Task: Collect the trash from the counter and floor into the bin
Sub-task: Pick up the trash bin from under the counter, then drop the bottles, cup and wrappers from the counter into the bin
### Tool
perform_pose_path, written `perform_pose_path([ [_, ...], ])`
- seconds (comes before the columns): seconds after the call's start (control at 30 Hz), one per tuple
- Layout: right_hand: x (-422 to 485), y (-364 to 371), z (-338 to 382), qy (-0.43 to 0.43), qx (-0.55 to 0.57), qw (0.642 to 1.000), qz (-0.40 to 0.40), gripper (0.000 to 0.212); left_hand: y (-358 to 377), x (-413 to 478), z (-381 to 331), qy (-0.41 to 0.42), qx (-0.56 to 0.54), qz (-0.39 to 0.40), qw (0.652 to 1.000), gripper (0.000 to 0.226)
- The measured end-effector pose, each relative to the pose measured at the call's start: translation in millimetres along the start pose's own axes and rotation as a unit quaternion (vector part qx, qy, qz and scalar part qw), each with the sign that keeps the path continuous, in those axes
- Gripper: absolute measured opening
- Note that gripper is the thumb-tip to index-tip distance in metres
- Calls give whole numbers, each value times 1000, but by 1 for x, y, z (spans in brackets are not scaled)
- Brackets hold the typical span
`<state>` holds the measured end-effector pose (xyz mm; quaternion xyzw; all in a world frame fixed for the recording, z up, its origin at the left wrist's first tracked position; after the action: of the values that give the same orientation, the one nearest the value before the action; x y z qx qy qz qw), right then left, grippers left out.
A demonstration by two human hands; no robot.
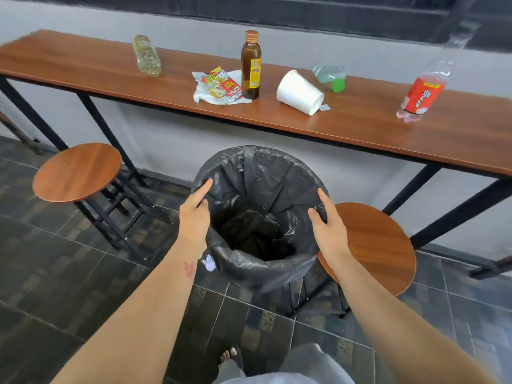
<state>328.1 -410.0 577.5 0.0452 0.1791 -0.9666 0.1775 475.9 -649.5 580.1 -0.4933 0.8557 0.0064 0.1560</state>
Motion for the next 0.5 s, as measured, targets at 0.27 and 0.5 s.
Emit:
perform_pose_path([
  [0.27,31,-16,42,-82,-181,964,-178,51,10,53,-6,-22,0,53,998,50],
  [0.5,109,1,128,-260,-265,913,-168,69,21,77,-8,-38,-29,78,996,53],
])
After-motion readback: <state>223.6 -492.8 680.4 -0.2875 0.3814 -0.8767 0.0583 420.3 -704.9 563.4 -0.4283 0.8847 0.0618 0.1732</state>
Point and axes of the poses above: each hand's wrist, its own x-axis towards the middle knuckle, its own y-axis out of the palm, z = x × y, the point moved 5 cm from there along x, towards the middle knuckle, and after that the axes turned 1 degree about -y, right-handed, at the moved point
